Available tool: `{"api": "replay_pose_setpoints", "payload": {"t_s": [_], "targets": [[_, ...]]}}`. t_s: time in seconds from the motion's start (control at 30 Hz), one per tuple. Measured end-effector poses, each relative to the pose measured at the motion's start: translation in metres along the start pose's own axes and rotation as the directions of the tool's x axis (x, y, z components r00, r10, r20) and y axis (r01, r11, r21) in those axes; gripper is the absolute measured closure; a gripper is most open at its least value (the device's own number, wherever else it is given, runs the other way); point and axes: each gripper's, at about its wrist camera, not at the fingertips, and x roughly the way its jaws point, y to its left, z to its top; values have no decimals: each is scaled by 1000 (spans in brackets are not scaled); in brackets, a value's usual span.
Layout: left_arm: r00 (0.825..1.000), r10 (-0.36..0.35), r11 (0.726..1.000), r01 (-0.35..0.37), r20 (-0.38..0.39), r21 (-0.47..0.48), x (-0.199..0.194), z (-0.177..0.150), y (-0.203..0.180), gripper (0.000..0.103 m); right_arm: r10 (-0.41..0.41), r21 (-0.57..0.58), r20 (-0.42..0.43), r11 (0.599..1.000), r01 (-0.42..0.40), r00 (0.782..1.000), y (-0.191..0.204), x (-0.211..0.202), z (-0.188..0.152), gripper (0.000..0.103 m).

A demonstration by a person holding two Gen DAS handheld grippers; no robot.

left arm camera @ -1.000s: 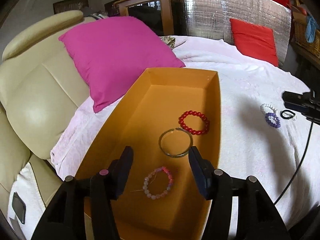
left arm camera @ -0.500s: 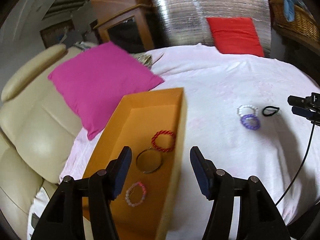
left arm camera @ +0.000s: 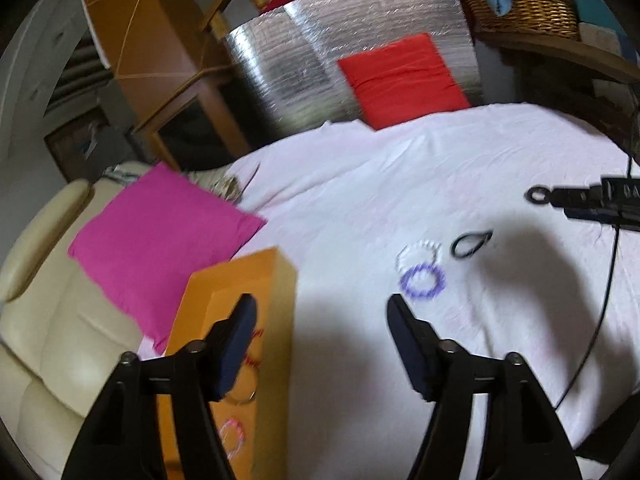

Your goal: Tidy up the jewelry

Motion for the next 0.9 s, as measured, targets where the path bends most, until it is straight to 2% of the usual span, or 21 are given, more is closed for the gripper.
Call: {"api": "replay_pose_setpoints", "payload": {"t_s": [0.07,0.13,0.23,0.37,0.47,0.53,0.63,0.7,0.83,0.9], "targets": [[1000,0,1000,0,25,-9,16,9,-7,31,-11,10,0,1000,11,1000,-7,-3,2,55],[1000,-12,999,12,-4,-35,42,16,-13,31,-30,23,-7,999,30,1000,-15,-4,5,55],[995,-73,989,64,-69,-131,78,15,-16,32,-50,49,-21,997,51,999,-27,0,7,55],[981,-135,971,102,-143,-216,114,-2,-20,32,-55,87,-51,994,60,997,-36,11,9,55],[971,-165,968,126,-172,-217,129,-16,-25,32,-53,89,-73,994,59,996,-34,22,7,55],[959,-202,958,151,-199,-245,139,-22,-25,32,-59,81,-91,994,67,994,-30,32,5,55],[936,-305,922,243,-178,-303,144,-15,-24,32,-70,71,-118,994,79,991,-25,47,2,55],[927,-335,914,276,-169,-297,148,-9,-25,32,-68,78,-123,994,78,990,-25,54,2,55],[890,-407,894,343,-205,-289,168,-8,-29,32,-62,90,-125,993,73,990,-25,69,7,55],[879,-429,888,370,-206,-273,173,-7,-29,36,-48,99,-128,993,61,991,-26,77,10,55]]}}
